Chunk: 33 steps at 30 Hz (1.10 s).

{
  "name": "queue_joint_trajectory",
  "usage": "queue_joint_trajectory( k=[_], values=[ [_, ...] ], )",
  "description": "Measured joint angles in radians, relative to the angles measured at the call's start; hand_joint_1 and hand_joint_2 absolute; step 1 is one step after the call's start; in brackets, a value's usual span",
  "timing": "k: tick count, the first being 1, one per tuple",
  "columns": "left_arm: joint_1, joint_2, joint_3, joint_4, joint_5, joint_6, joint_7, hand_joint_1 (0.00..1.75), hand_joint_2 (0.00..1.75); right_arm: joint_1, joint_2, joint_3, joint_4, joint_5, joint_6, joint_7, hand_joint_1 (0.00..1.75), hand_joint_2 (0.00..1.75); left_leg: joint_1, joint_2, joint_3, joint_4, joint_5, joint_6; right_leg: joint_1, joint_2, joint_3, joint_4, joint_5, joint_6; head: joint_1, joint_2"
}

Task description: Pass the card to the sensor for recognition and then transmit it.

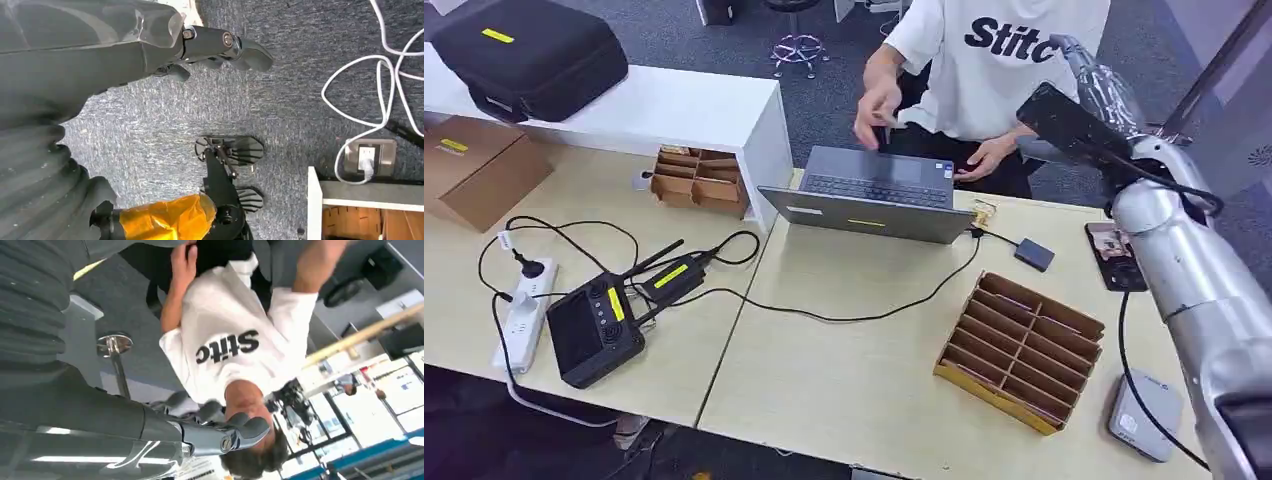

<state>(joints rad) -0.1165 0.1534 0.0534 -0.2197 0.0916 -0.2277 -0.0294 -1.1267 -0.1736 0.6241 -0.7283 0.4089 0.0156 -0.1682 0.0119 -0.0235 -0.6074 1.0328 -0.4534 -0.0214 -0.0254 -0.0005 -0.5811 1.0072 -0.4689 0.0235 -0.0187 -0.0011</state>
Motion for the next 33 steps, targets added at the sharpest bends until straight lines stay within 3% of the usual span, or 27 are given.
queue_joint_trajectory(
  k=[4,10,17,18,19,20,28,33],
  values=[
    [0.007,0.002,0.000,0.000,0.000,0.003,-0.003,0.00,1.75,0.030,-0.037,-0.030,-0.071,-0.012,-0.003,-0.005,0.00,1.75,0.000,0.002,0.000,0.000,0.000,0.001,0.000,0.002,-0.001,0.000,0.000,0.000,0.000,0.000],
    [0.025,0.007,0.000,0.000,-0.030,0.024,-0.031,0.00,1.75,0.135,-0.100,-0.127,-0.236,-0.101,-0.048,-0.064,0.00,1.75,0.000,0.002,0.000,0.000,-0.001,0.001,0.000,0.002,-0.002,0.000,0.000,0.000,0.000,0.000],
    [0.052,0.039,-0.015,0.000,-0.096,0.019,-0.058,0.00,1.75,0.346,-0.170,-0.272,-0.474,-0.139,-0.078,-0.153,0.00,1.75,0.000,0.002,-0.001,0.000,-0.002,0.000,0.001,0.002,-0.001,0.000,-0.001,-0.001,0.000,0.000],
    [0.056,0.042,-0.016,0.000,-0.098,0.018,-0.063,0.00,0.00,0.372,-0.175,-0.285,-0.497,-0.139,-0.081,-0.159,0.00,1.75,0.000,0.002,-0.001,0.000,-0.002,0.000,0.001,0.002,-0.002,0.000,-0.001,-0.001,0.000,0.000],
    [0.059,0.044,-0.017,0.000,-0.098,0.016,-0.066,0.00,0.00,0.393,-0.180,-0.297,-0.520,-0.139,-0.082,-0.162,0.00,1.75,0.000,0.002,-0.001,0.000,-0.003,0.000,0.001,0.002,-0.002,0.000,-0.001,-0.001,0.000,0.000],
    [0.062,0.046,-0.017,0.000,-0.095,0.012,-0.068,0.00,1.75,0.411,-0.184,-0.307,-0.537,-0.139,-0.085,-0.165,0.00,1.75,0.000,0.002,-0.001,0.000,-0.003,0.000,0.001,0.002,-0.002,0.000,-0.001,-0.001,0.000,0.000],
    [0.101,0.048,-0.011,0.002,-0.024,-0.013,-0.120,0.00,1.75,0.616,-0.201,-0.406,-0.698,-0.147,-0.106,-0.216,0.00,1.75,0.000,0.002,-0.001,-0.001,-0.004,-0.001,0.001,0.002,-0.002,-0.001,-0.002,-0.002,0.000,0.000],
    [0.117,0.048,0.010,0.006,-0.002,0.006,-0.139,0.00,1.75,0.722,-0.217,-0.437,-0.755,-0.047,-0.111,-0.205,0.00,1.75,0.000,0.002,-0.001,-0.001,-0.004,0.000,0.001,0.002,-0.002,-0.001,-0.003,-0.002,0.000,0.000]
  ],
)
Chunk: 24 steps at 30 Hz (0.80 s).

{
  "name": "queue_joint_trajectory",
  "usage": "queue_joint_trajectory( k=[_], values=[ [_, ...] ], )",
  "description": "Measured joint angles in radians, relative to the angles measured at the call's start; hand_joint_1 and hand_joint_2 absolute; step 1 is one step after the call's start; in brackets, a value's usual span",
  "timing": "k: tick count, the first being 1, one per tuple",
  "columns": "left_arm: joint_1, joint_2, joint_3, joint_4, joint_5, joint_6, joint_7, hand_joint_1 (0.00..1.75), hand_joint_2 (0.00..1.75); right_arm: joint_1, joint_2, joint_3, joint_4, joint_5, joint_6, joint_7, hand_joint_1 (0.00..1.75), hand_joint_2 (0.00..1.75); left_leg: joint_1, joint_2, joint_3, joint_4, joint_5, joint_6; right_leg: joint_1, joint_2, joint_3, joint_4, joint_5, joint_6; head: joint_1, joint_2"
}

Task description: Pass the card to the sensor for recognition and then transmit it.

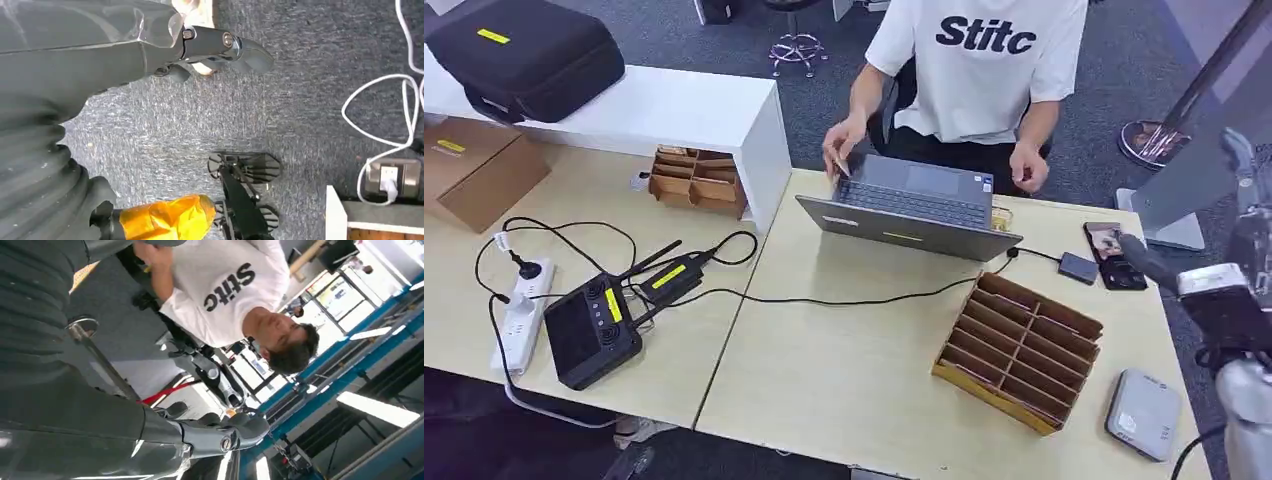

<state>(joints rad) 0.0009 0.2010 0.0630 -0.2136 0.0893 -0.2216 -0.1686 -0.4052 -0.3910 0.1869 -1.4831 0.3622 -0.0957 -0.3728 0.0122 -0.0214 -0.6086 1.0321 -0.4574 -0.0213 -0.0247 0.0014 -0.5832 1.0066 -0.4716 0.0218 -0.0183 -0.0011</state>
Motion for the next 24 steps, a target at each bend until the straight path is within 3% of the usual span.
queue_joint_trajectory(
  k=[14,24],
  values=[
    [0.000,-0.002,0.015,0.000,-0.003,0.056,-0.019,0.00,1.75,0.096,-0.087,0.000,-0.030,0.155,-0.010,0.041,0.00,1.75,0.000,0.000,0.000,0.000,0.000,0.000,0.000,0.000,0.000,0.000,0.000,0.000,0.000,0.000],
    [0.001,-0.002,0.018,0.000,-0.021,0.041,-0.018,0.00,1.75,0.119,-0.160,0.018,-0.048,0.207,0.061,0.080,0.00,1.75,0.000,0.000,0.000,0.000,0.000,0.000,0.000,0.000,0.000,0.000,0.000,0.000,0.000,0.000]
  ],
)
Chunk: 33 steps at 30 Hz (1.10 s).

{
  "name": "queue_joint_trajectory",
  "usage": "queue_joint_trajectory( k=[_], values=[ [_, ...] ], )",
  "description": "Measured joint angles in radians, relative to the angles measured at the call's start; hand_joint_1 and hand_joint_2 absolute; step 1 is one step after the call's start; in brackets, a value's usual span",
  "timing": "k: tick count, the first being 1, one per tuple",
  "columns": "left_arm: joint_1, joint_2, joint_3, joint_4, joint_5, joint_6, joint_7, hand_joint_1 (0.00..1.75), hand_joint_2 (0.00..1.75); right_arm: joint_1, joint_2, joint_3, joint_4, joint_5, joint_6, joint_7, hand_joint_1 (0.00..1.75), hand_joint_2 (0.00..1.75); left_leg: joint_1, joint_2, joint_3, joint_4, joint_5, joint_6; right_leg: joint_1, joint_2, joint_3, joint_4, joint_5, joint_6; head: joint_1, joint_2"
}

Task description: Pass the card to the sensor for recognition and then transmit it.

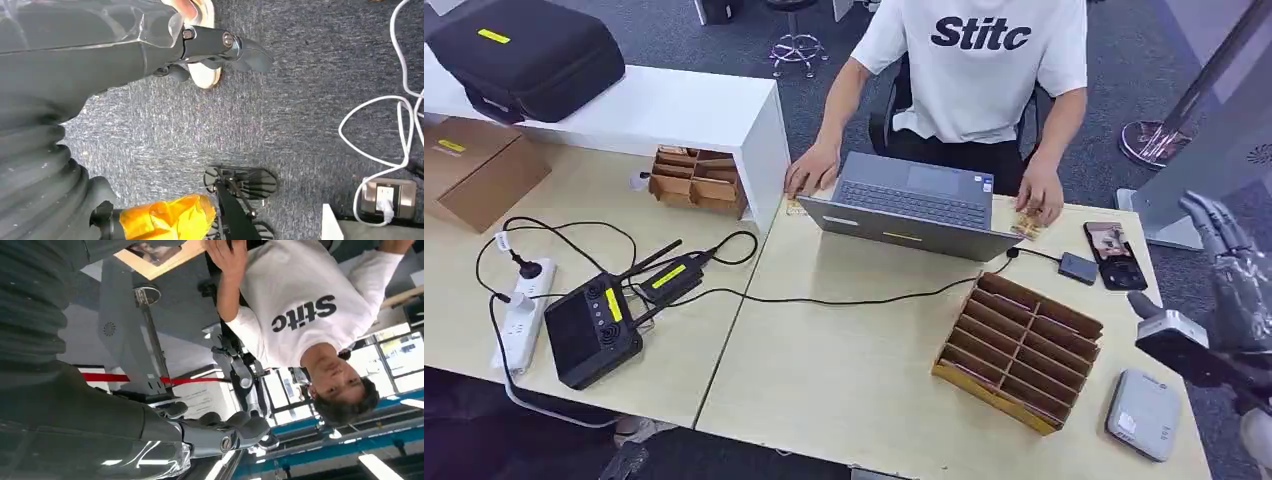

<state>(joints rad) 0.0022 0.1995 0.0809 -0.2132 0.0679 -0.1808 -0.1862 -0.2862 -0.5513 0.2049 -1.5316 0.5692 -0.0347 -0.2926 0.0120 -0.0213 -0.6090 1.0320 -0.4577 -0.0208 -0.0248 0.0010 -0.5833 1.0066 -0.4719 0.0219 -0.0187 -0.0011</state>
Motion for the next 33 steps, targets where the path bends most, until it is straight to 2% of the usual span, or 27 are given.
queue_joint_trajectory(
  k=[14,20,33],
  values=[
    [0.008,0.004,0.002,0.004,0.000,-0.008,0.005,0.00,1.75,0.069,-0.052,0.055,-0.029,0.007,0.026,0.015,0.00,1.75,0.000,0.000,0.000,0.000,-0.001,0.001,0.000,0.000,0.000,0.000,-0.001,0.000,0.000,0.000],
    [0.011,0.005,0.002,0.004,-0.001,-0.008,0.005,0.00,1.75,0.095,-0.071,0.063,-0.059,-0.019,0.060,0.029,0.00,1.75,0.000,0.000,0.000,0.000,-0.001,0.001,0.000,0.000,0.000,0.000,-0.001,0.000,0.000,0.000],
    [0.010,0.005,0.002,0.004,-0.016,-0.011,0.012,0.00,1.75,0.092,-0.059,0.130,-0.054,-0.032,0.105,0.055,0.00,1.75,0.000,0.000,0.000,0.000,-0.001,0.001,0.000,0.000,0.000,0.000,-0.001,0.000,0.000,0.000]
  ],
)
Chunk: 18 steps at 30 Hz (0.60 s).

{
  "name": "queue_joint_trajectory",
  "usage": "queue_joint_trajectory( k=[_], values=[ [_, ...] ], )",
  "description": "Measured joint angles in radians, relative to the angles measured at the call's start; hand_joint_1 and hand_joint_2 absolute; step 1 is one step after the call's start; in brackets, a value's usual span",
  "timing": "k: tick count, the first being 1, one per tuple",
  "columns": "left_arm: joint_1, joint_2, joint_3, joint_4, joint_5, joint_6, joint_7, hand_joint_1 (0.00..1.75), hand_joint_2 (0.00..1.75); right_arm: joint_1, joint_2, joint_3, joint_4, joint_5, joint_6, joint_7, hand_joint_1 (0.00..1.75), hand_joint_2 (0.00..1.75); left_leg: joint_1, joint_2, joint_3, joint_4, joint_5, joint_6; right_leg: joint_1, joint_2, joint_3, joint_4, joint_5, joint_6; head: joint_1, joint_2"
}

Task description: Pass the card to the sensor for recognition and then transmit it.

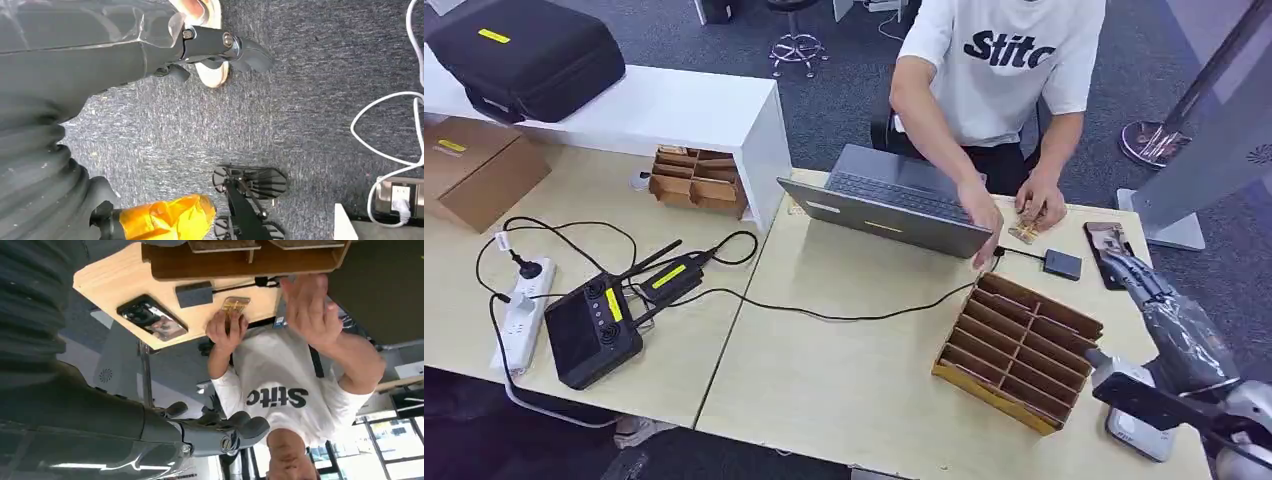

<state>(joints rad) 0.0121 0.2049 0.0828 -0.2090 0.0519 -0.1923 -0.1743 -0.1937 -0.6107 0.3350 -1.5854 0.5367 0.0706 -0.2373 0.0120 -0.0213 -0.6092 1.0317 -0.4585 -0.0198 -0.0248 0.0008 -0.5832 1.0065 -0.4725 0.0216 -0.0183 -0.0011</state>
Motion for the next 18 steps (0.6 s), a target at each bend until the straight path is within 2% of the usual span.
queue_joint_trajectory(
  k=[10,18],
  values=[
    [-0.008,-0.001,0.000,0.000,-0.014,-0.003,0.017,0.00,1.75,-0.045,0.054,0.076,0.068,0.028,-0.005,0.010,0.00,1.75,0.000,0.000,0.000,0.000,0.000,0.000,0.000,0.000,0.000,0.000,0.000,0.000,0.000,0.000],
    [-0.021,-0.001,0.000,0.000,-0.027,-0.003,0.029,0.00,1.75,-0.090,0.119,0.136,0.135,0.040,-0.019,0.016,0.00,1.75,0.000,0.000,0.000,0.000,0.000,0.000,0.000,0.000,0.000,0.000,0.000,0.000,0.000,0.000]
  ],
)
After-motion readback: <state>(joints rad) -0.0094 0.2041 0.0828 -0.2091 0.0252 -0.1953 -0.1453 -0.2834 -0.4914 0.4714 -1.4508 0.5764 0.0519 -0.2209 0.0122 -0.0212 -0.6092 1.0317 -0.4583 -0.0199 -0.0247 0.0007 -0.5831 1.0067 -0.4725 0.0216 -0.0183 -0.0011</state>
